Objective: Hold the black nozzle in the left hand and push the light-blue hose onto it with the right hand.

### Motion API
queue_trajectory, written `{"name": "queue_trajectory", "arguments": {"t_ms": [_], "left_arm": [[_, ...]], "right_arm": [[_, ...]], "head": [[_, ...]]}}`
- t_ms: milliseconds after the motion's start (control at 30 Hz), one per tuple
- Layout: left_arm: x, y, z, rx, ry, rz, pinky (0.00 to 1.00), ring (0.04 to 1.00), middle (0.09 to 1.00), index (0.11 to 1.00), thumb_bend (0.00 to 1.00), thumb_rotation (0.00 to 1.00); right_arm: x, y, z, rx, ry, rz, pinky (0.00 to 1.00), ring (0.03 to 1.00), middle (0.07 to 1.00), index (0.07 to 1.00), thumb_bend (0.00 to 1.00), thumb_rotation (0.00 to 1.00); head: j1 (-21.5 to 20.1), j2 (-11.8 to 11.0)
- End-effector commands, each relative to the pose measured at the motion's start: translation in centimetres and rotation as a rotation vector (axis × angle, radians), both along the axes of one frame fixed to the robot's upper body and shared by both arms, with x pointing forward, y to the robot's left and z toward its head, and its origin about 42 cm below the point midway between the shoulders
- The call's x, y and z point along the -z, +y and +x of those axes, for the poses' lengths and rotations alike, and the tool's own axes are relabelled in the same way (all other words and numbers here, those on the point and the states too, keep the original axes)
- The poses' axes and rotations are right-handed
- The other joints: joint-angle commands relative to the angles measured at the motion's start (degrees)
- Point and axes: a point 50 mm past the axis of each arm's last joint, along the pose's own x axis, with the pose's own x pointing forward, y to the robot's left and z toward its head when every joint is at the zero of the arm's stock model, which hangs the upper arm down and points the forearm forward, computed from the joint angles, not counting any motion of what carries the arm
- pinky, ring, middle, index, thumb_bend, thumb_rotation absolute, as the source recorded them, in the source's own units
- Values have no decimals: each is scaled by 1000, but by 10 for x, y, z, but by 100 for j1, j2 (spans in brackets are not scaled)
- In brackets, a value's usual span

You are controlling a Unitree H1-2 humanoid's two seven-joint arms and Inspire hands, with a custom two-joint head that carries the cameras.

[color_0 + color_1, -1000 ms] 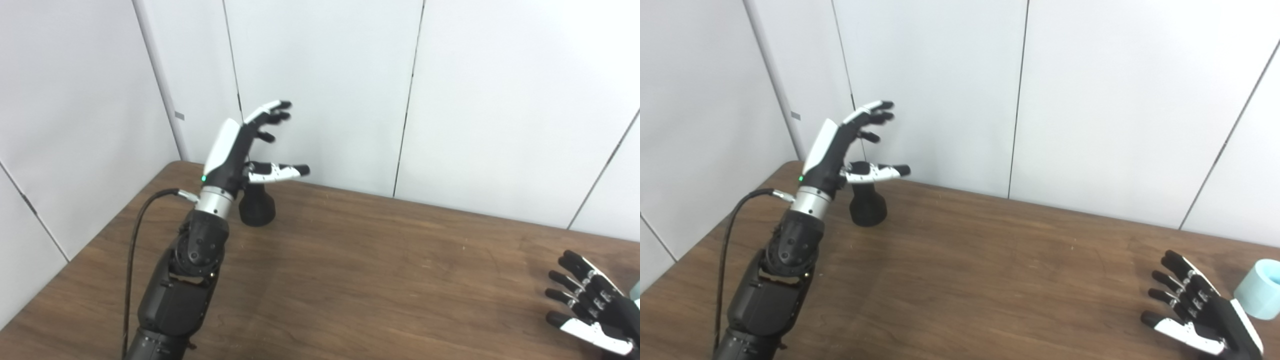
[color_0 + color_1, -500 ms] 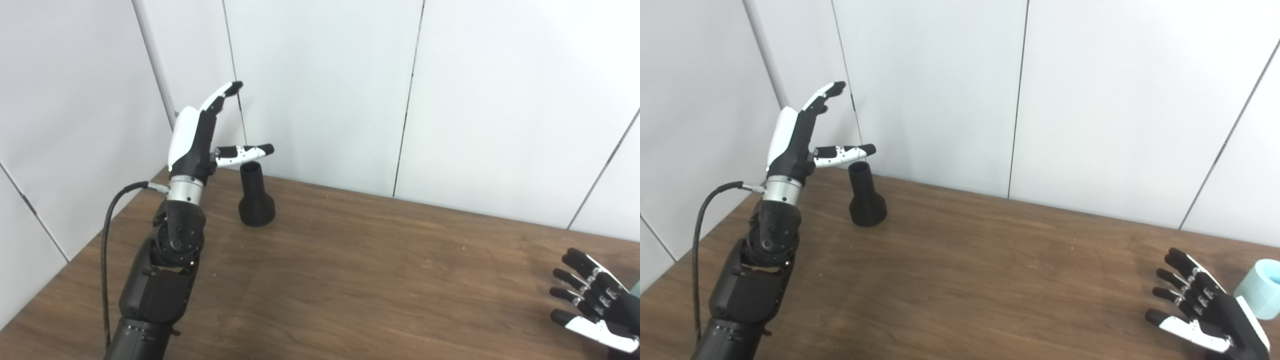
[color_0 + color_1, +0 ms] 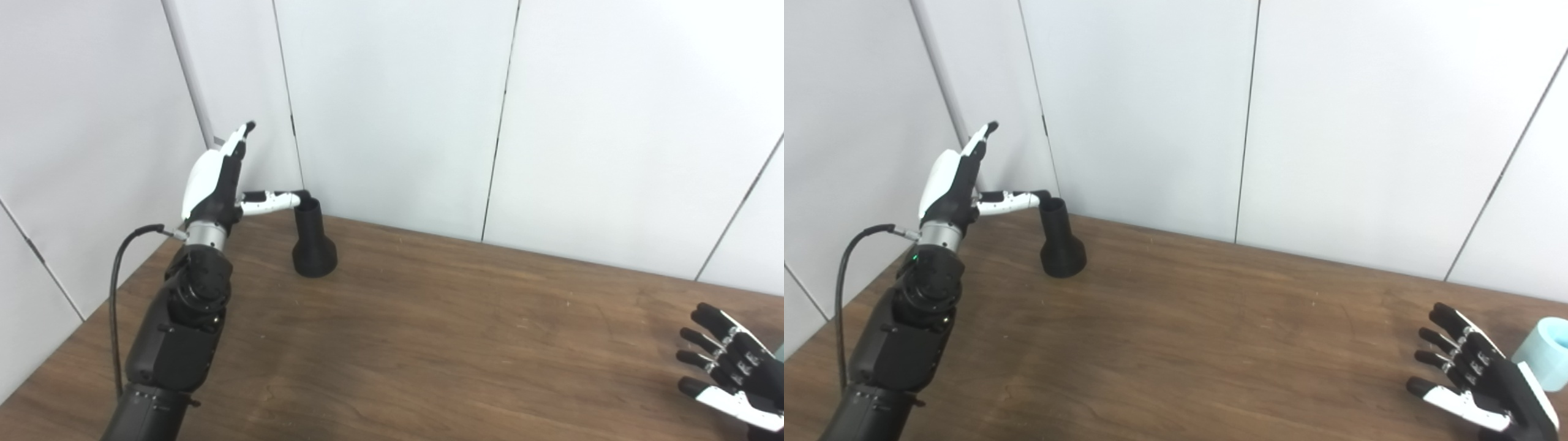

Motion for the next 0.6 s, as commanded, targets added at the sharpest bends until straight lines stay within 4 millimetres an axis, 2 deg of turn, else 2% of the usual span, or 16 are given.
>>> {"name": "queue_trajectory", "arguments": {"t_ms": [0,300,567], "left_arm": [[-23,10,1,-25,-21,48,1000,1000,1000,979,1000,409],[0,14,5,-44,108,84,1000,1000,1000,974,1000,447],[21,14,13,-30,195,81,1000,1000,1000,933,1000,462]], "right_arm": [[-26,-5,7,0,-111,-25,737,858,910,883,727,130],[-30,-8,7,4,-108,-18,719,850,902,877,740,141],[-29,-10,3,15,-101,-12,697,835,891,870,765,162]], "head": [[-4,12],[-44,37],[-76,51]]}}
